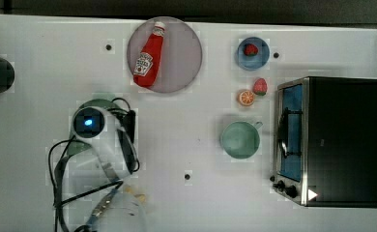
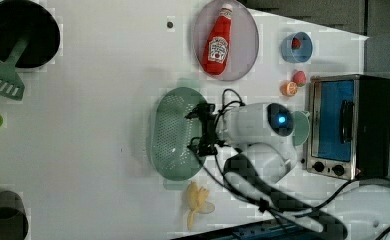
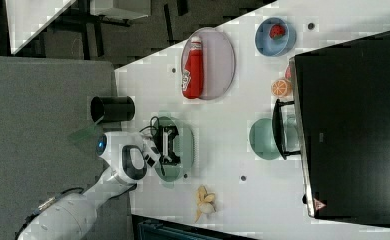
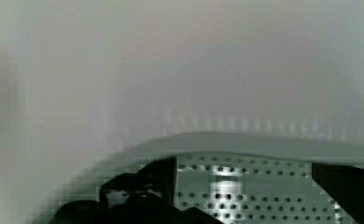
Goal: Drag strainer left to right.
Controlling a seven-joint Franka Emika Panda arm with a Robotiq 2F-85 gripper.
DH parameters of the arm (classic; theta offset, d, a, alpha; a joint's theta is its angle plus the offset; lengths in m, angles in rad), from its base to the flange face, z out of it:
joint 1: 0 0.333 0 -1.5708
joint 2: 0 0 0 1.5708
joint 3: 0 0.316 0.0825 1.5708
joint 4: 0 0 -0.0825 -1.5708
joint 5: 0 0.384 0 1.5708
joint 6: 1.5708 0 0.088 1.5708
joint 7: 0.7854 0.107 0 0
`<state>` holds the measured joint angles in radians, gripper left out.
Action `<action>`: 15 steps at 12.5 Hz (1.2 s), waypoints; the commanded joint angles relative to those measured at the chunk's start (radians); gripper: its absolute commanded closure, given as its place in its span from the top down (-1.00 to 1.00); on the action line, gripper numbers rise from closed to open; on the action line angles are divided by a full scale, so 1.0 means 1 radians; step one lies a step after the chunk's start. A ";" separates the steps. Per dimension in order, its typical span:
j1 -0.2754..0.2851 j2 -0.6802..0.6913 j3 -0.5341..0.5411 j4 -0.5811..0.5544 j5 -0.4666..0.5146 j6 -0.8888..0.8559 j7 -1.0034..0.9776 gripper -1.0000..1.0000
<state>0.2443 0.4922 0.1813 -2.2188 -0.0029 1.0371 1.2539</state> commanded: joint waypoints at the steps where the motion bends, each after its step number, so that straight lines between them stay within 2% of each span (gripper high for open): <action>1: -0.059 -0.048 -0.034 -0.020 -0.008 0.000 -0.116 1.00; 7: -0.111 -0.082 -0.120 -0.073 -0.008 0.001 -0.291 1.00; 15: -0.124 -0.092 -0.254 -0.094 -0.008 0.003 -0.422 1.00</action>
<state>0.1248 0.4167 -0.0712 -2.2988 -0.0197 1.0459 0.8940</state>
